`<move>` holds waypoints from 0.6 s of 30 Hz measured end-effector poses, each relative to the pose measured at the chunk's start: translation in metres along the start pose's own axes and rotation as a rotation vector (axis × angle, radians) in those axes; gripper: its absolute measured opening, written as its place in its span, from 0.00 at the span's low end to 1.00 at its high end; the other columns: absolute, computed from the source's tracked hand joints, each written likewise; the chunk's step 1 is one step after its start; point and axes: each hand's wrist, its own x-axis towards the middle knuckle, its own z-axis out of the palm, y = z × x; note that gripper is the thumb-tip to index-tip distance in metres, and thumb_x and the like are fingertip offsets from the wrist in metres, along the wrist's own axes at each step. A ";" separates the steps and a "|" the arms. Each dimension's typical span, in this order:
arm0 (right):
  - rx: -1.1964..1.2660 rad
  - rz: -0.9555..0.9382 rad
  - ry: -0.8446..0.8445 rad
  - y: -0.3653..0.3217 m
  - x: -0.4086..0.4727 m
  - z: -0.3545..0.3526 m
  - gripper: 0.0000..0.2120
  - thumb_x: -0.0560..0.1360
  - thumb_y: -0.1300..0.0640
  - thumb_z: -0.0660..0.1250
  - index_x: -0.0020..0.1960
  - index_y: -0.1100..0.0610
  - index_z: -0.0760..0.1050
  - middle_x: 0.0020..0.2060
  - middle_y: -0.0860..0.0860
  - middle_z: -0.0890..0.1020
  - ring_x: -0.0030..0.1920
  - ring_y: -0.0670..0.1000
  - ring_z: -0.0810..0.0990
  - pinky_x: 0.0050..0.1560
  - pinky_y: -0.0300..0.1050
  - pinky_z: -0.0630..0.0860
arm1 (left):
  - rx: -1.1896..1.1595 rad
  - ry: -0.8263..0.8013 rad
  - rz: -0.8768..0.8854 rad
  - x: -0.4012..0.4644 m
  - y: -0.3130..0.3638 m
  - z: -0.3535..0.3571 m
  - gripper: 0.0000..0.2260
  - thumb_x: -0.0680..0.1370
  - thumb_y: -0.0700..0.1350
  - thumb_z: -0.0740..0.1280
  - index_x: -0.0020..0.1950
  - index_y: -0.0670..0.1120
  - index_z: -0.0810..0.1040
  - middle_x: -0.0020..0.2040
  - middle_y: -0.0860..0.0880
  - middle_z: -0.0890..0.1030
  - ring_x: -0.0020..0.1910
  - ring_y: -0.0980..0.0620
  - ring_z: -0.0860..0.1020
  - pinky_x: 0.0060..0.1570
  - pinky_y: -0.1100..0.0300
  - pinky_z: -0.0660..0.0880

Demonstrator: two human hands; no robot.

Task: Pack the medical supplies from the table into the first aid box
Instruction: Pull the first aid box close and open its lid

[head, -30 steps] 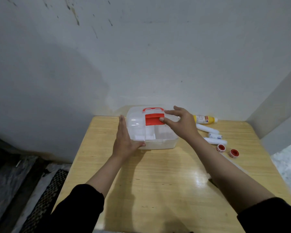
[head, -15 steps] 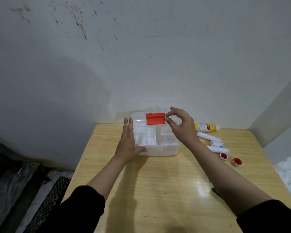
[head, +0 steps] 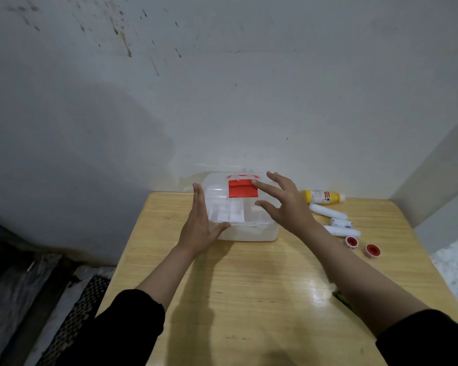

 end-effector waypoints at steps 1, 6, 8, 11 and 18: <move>-0.004 -0.006 0.012 0.001 0.000 0.001 0.25 0.70 0.54 0.73 0.66 0.48 0.73 0.65 0.60 0.74 0.67 0.62 0.70 0.61 0.55 0.71 | -0.005 0.007 -0.006 0.001 0.000 0.000 0.50 0.71 0.65 0.65 0.68 0.63 0.22 0.78 0.49 0.37 0.78 0.48 0.50 0.65 0.56 0.65; 0.028 0.015 0.046 0.003 0.010 -0.002 0.25 0.72 0.52 0.71 0.67 0.46 0.71 0.65 0.58 0.75 0.68 0.61 0.69 0.62 0.51 0.68 | -0.019 -0.011 -0.056 0.001 0.000 -0.001 0.55 0.70 0.63 0.70 0.70 0.59 0.23 0.78 0.51 0.36 0.77 0.49 0.52 0.68 0.54 0.63; 0.036 0.022 0.046 0.005 0.017 -0.005 0.25 0.72 0.51 0.70 0.68 0.46 0.70 0.65 0.58 0.74 0.68 0.60 0.68 0.63 0.51 0.67 | -0.022 -0.026 -0.077 0.001 -0.002 0.000 0.56 0.70 0.62 0.71 0.71 0.57 0.23 0.78 0.51 0.37 0.77 0.50 0.52 0.67 0.55 0.62; 0.036 0.028 0.038 0.007 0.028 -0.010 0.24 0.74 0.50 0.69 0.69 0.45 0.69 0.66 0.58 0.74 0.69 0.59 0.68 0.65 0.51 0.67 | -0.023 -0.044 -0.102 0.000 0.000 0.000 0.55 0.70 0.61 0.71 0.73 0.56 0.26 0.79 0.51 0.41 0.77 0.50 0.51 0.67 0.57 0.60; 0.111 0.115 0.129 0.011 0.055 -0.014 0.19 0.75 0.49 0.67 0.66 0.44 0.72 0.66 0.58 0.72 0.69 0.56 0.68 0.66 0.47 0.66 | -0.007 -0.127 -0.189 0.002 -0.002 -0.002 0.53 0.70 0.62 0.71 0.76 0.52 0.33 0.79 0.51 0.47 0.77 0.50 0.50 0.72 0.49 0.59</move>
